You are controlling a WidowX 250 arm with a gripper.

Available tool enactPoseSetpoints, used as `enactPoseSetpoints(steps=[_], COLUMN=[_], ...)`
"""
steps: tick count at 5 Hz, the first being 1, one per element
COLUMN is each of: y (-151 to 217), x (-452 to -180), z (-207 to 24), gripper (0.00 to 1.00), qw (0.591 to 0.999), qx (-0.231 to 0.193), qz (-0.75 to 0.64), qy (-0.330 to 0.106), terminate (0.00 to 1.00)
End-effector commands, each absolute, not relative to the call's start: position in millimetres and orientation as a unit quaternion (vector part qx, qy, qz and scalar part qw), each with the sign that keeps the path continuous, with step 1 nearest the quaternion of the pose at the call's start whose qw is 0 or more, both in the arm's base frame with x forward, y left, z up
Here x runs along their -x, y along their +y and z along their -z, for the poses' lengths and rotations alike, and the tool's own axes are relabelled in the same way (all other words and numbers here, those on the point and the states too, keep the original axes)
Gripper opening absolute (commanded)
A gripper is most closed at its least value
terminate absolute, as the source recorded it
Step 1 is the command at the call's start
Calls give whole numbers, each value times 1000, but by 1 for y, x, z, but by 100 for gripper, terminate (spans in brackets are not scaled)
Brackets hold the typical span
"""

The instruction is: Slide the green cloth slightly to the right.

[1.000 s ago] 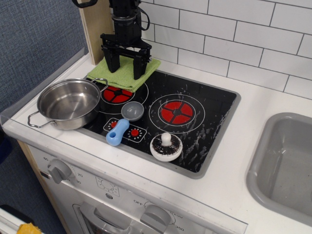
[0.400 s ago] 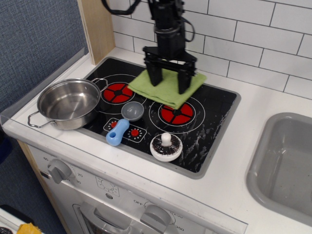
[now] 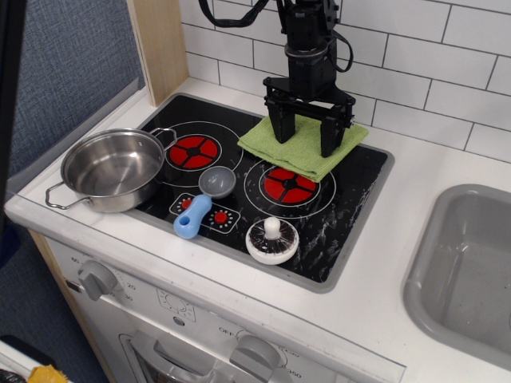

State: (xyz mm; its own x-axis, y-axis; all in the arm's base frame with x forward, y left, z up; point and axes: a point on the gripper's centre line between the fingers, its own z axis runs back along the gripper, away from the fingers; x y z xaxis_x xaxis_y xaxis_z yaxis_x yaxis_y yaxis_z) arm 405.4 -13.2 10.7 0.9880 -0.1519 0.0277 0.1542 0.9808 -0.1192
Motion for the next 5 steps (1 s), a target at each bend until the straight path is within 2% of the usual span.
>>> enactPoseSetpoints(steps=[1, 2, 3, 5], y=[-5, 4, 9, 11], x=[-402, -407, -403, -403], z=[-35, -66, -81, -83], gripper=[100, 100, 100, 100], qw=[996, 996, 995, 994], qx=[50, 34, 40, 16], qz=[67, 69, 75, 90], qy=[-26, -50, -58, -56], terminate=[0, 0, 0, 0])
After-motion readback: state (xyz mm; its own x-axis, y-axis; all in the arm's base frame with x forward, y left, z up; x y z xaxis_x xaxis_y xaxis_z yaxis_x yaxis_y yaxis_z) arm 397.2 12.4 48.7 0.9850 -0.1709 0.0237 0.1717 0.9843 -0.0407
